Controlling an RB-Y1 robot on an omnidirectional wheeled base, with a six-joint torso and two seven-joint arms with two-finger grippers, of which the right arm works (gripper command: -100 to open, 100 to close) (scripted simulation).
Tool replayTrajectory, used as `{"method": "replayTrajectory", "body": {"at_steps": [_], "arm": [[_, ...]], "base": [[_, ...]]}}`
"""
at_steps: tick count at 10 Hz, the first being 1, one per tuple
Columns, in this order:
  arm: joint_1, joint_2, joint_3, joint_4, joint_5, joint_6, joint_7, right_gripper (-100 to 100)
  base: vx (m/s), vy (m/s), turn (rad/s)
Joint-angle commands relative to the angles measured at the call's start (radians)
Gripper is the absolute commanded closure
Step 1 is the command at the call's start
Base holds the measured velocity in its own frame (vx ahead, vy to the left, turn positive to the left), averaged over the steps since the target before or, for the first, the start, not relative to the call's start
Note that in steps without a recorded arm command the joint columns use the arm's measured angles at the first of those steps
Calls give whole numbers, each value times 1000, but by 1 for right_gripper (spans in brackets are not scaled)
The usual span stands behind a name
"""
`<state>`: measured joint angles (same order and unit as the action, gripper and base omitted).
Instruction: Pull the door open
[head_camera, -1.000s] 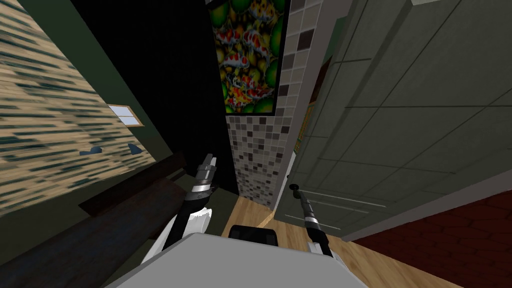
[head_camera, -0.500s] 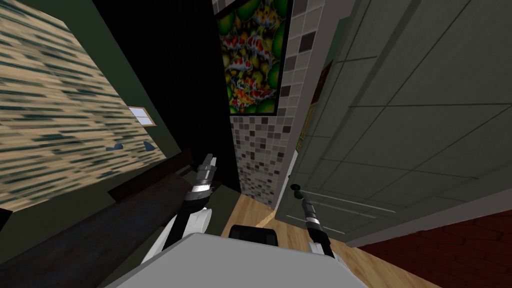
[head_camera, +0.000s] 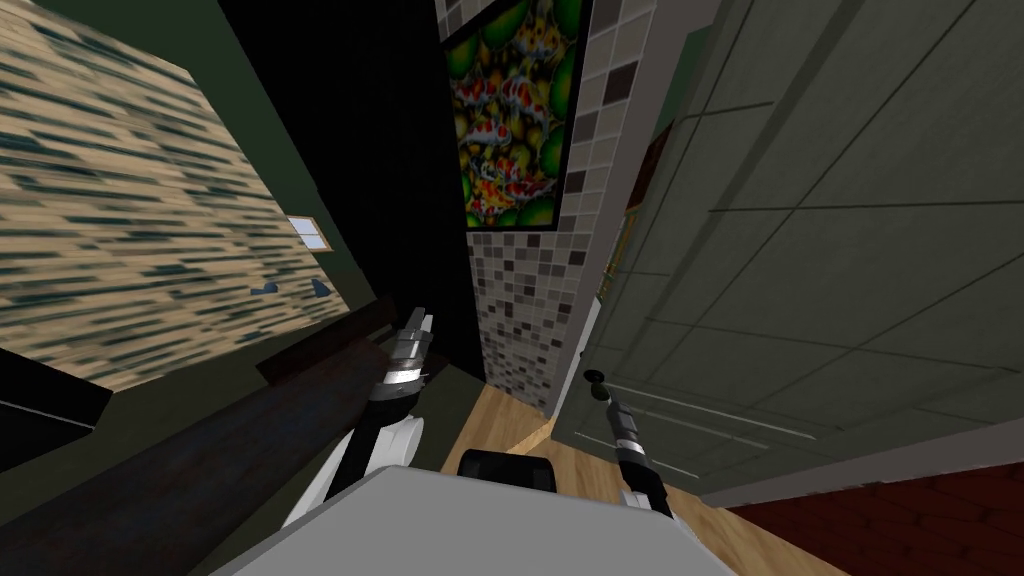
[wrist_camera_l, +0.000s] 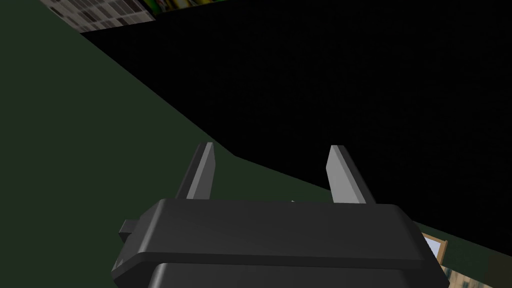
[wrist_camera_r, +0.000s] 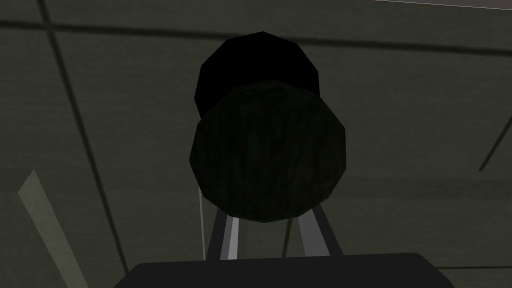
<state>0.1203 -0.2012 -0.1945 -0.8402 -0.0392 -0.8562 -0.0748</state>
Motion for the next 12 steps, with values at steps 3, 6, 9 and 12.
{"method": "replayTrajectory", "body": {"at_steps": [3, 6, 9, 12], "arm": [[-3, 19, 24, -13, -15, 3, -69, 100], [1, 15, 24, -13, -48, 6, -149, 100], [6, 10, 25, -14, -81, 10, -216, 100], [9, 8, 25, -14, -98, 11, -276, 100]], "base": [[-41, -15, 75], [-54, -21, 110], [-60, -19, 114], [-58, -23, 98]]}}
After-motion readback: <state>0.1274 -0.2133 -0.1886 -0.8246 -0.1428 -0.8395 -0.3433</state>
